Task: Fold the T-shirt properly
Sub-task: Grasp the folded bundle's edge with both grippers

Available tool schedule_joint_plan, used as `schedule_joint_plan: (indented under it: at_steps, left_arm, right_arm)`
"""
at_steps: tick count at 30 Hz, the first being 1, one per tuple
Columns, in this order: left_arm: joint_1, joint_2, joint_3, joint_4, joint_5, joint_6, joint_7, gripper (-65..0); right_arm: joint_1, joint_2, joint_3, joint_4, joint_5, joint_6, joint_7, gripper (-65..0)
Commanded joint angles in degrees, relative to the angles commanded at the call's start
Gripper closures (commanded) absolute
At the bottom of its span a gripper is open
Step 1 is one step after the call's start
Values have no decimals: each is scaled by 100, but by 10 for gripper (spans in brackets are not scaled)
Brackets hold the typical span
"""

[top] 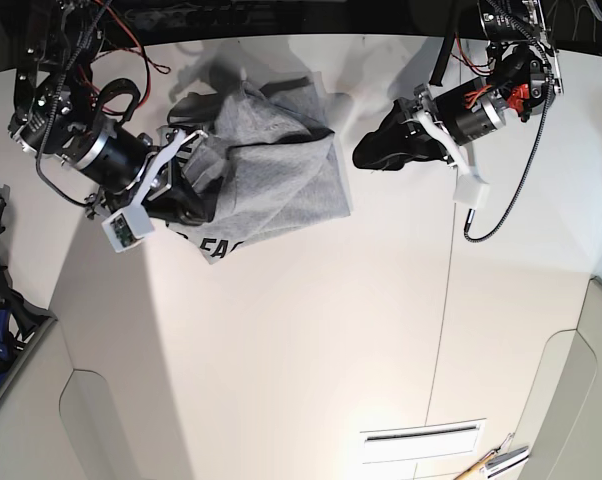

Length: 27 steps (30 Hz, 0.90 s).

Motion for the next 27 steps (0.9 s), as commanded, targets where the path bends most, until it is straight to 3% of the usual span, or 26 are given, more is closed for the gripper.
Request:
schedule_joint_plan:
  at_steps: [4, 7, 10, 16, 21, 27]
  left_arm:
    - [2, 2, 4, 0, -273, 0, 20, -305]
    - [2, 2, 4, 0, -271, 0, 44, -305]
    - [0, 2, 4, 0, -273, 0, 39, -305]
    - [2, 2, 4, 0, -269, 0, 42, -305]
    - [15, 2, 4, 0, -310, 0, 63, -305]
    - [166, 0, 4, 0, -358, 0, 129, -305]
  right_arm:
    - [-214, 15, 0, -365, -245, 44, 328, 0]
    - [-155, 13, 0, -920, -238, 46, 656, 0]
    - [105, 11, -74, -1373, -101, 55, 684, 0]
    - [741, 9, -942, -2050, -17, 109, 691, 0]
    - [1327, -313, -1598, -2218, 0, 90, 667, 0]
    - [1985, -815, -1668, -2218, 4, 92, 660, 0]
